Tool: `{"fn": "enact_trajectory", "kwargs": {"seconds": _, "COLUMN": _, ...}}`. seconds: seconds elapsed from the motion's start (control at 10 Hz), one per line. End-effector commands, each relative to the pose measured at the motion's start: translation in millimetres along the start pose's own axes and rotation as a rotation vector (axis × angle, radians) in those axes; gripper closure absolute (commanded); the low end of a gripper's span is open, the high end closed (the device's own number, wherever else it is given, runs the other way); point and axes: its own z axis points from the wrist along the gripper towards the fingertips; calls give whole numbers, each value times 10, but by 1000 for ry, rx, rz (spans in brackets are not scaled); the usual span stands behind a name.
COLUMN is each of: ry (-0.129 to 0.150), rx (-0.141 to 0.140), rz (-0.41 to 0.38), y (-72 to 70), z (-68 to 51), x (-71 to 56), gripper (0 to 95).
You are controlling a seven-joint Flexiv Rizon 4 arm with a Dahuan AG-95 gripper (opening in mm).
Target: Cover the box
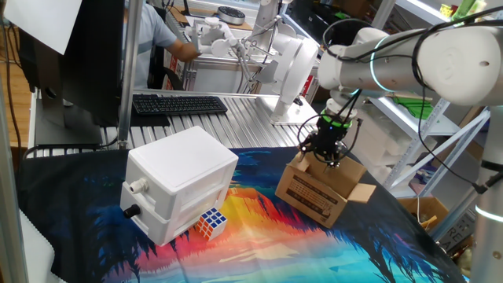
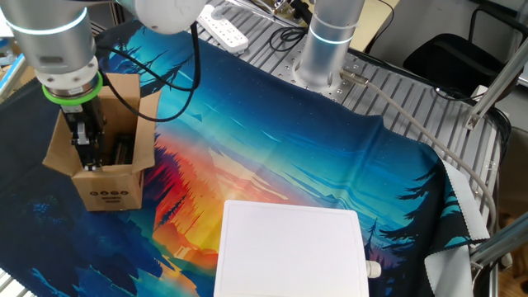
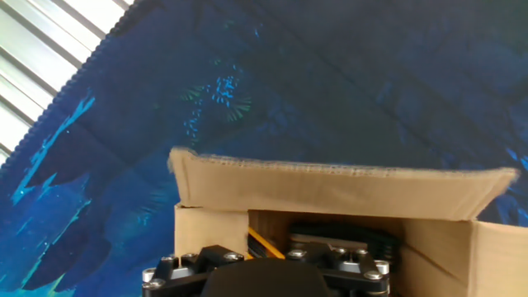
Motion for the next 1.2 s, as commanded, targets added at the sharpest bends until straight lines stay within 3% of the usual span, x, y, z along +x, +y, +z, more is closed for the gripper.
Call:
{"fn": "enact_trajectory", "kwargs": {"seconds": 0.1, "ry": 5, "rx": 6, "rz": 2, "y": 1, "z": -25, "x": -11, "gripper": 190}}
{"fn": "enact_trajectory", "kwargs": {"seconds": 0.2, "ry": 11, "rx": 12, "rz": -7, "y": -20, "z": -71, "x": -14, "gripper": 190}}
{"fn": "enact_trajectory", "kwargs": {"seconds": 0.4, "ry": 34, "rx": 18, "rz": -13, "y": -130, "z": -272, "x": -30, "gripper": 190}}
{"fn": "enact_trajectory", "kwargs": {"seconds": 0.6, "ry": 43, "rx": 10, "rz": 1, "y": -170, "z": -332, "x": -34, "gripper": 190}}
{"fn": "enact_trajectory", "kwargs": {"seconds": 0.9, "ry": 47, "rx": 6, "rz": 2, "y": -153, "z": -306, "x": -31, "gripper": 190}}
{"fn": "enact_trajectory", "kwargs": {"seconds": 1.2, "ry": 22, "rx": -3, "rz": 12, "y": -31, "z": -88, "x": -13, "gripper": 190}}
